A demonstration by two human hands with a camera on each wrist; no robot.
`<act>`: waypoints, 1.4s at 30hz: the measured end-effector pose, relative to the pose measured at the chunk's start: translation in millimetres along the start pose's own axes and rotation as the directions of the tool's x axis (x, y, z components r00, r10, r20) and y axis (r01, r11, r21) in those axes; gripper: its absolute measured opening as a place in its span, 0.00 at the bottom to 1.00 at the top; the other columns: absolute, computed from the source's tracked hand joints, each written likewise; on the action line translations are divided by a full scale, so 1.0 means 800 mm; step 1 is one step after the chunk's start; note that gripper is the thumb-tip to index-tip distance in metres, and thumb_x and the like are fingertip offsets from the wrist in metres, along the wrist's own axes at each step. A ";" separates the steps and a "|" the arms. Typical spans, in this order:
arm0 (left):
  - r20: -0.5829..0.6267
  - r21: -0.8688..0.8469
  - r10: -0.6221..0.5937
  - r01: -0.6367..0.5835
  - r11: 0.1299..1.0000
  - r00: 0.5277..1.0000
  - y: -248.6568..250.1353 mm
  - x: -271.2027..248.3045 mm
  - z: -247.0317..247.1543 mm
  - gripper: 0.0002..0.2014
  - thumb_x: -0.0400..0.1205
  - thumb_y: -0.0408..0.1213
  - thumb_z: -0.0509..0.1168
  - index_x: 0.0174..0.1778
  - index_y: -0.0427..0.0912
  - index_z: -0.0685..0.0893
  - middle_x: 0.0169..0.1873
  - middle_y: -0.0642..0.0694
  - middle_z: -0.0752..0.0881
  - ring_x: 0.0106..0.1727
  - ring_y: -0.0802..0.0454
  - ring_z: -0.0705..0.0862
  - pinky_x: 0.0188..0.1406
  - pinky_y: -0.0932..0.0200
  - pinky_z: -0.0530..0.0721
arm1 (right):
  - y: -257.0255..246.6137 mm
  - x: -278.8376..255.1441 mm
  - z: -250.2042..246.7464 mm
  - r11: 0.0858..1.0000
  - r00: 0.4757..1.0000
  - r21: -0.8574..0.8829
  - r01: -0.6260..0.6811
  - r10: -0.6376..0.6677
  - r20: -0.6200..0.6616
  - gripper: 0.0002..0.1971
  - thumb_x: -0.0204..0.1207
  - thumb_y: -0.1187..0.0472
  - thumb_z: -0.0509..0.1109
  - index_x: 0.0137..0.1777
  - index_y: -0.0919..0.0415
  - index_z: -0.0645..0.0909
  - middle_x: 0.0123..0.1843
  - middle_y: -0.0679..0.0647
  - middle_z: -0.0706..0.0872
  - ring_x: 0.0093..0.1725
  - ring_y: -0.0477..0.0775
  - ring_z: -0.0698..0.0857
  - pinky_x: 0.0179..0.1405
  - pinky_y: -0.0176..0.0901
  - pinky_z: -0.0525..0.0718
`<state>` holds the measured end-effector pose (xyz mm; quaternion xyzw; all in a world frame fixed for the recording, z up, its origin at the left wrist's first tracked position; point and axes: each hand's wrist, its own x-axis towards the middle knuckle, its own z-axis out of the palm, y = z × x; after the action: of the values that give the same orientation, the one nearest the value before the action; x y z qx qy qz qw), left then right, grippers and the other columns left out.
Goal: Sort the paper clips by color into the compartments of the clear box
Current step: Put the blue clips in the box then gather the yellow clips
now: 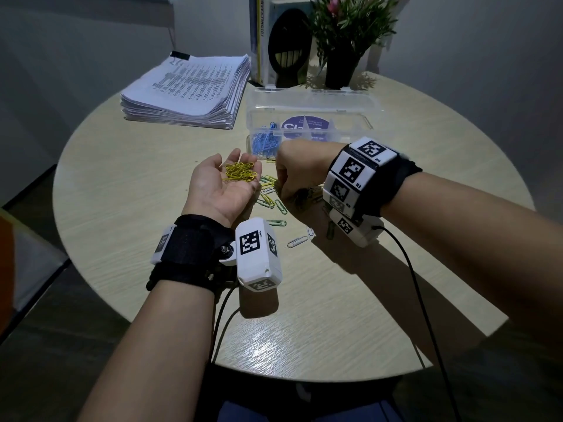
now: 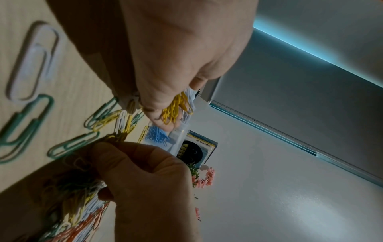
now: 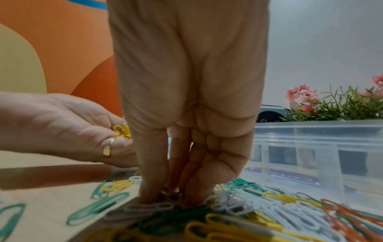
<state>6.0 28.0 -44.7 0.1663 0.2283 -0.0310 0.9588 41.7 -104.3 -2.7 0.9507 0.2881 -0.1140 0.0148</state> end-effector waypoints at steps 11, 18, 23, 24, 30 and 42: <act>0.001 0.024 -0.007 0.007 1.000 1.000 -0.002 -0.001 0.002 0.17 0.88 0.39 0.49 0.48 0.31 0.78 0.42 0.36 0.79 0.45 0.44 0.81 0.52 0.49 0.78 | 0.001 -0.009 0.002 0.999 0.999 0.034 -0.036 0.036 0.019 0.12 0.74 0.59 0.72 0.52 0.67 0.87 0.47 0.60 0.89 0.43 0.55 0.83 0.35 0.41 0.77; 0.019 0.067 -0.021 0.019 0.998 1.000 -0.010 -0.004 0.010 0.15 0.88 0.37 0.50 0.45 0.32 0.78 0.41 0.36 0.80 0.42 0.45 0.80 0.50 0.49 0.80 | -0.003 -0.014 -0.046 0.938 0.993 0.342 0.063 -0.023 -0.119 0.01 0.72 0.67 0.73 0.41 0.63 0.85 0.35 0.56 0.87 0.31 0.48 0.83 0.25 0.29 0.78; 0.059 0.125 -0.088 0.080 0.989 0.994 -0.025 -0.011 0.023 0.16 0.88 0.37 0.48 0.43 0.32 0.77 0.41 0.35 0.82 0.45 0.43 0.80 0.66 0.47 0.73 | -0.006 -0.012 -0.052 0.865 0.989 0.492 0.099 -0.032 -0.144 0.08 0.74 0.68 0.74 0.53 0.67 0.86 0.39 0.56 0.88 0.33 0.48 0.87 0.32 0.30 0.87; 0.054 0.121 -0.098 0.091 0.988 0.994 -0.026 -0.012 0.026 0.16 0.87 0.36 0.48 0.43 0.32 0.77 0.40 0.35 0.82 0.48 0.43 0.79 0.67 0.47 0.73 | -0.002 -0.013 -0.052 0.853 0.987 0.513 0.096 -0.017 -0.157 0.09 0.74 0.69 0.73 0.54 0.68 0.86 0.40 0.57 0.88 0.33 0.49 0.88 0.35 0.32 0.89; 0.031 0.115 -0.135 0.131 0.985 0.990 -0.028 -0.015 0.040 0.16 0.87 0.35 0.50 0.41 0.30 0.78 0.42 0.34 0.79 0.55 0.44 0.78 0.56 0.47 0.79 | 0.042 -0.030 -0.059 0.758 0.963 0.651 0.042 0.142 -0.227 0.07 0.77 0.73 0.68 0.53 0.73 0.84 0.40 0.64 0.87 0.33 0.52 0.88 0.43 0.44 0.91; 0.073 0.401 -0.066 0.031 0.916 0.995 -0.021 -0.002 0.115 0.05 0.87 0.26 0.53 0.47 0.30 0.72 0.40 0.35 0.76 0.38 0.50 0.77 0.42 0.63 0.81 | 0.143 -0.044 -0.033 0.887 0.846 0.179 -0.426 0.460 -0.270 0.24 0.75 0.54 0.74 0.69 0.58 0.75 0.72 0.62 0.69 0.62 0.64 0.81 0.63 0.49 0.78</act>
<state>41.7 -18.9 28.4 0.3511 0.1800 -0.1076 0.9126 82.3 -216.5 26.6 0.9967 0.0525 0.0247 -0.0573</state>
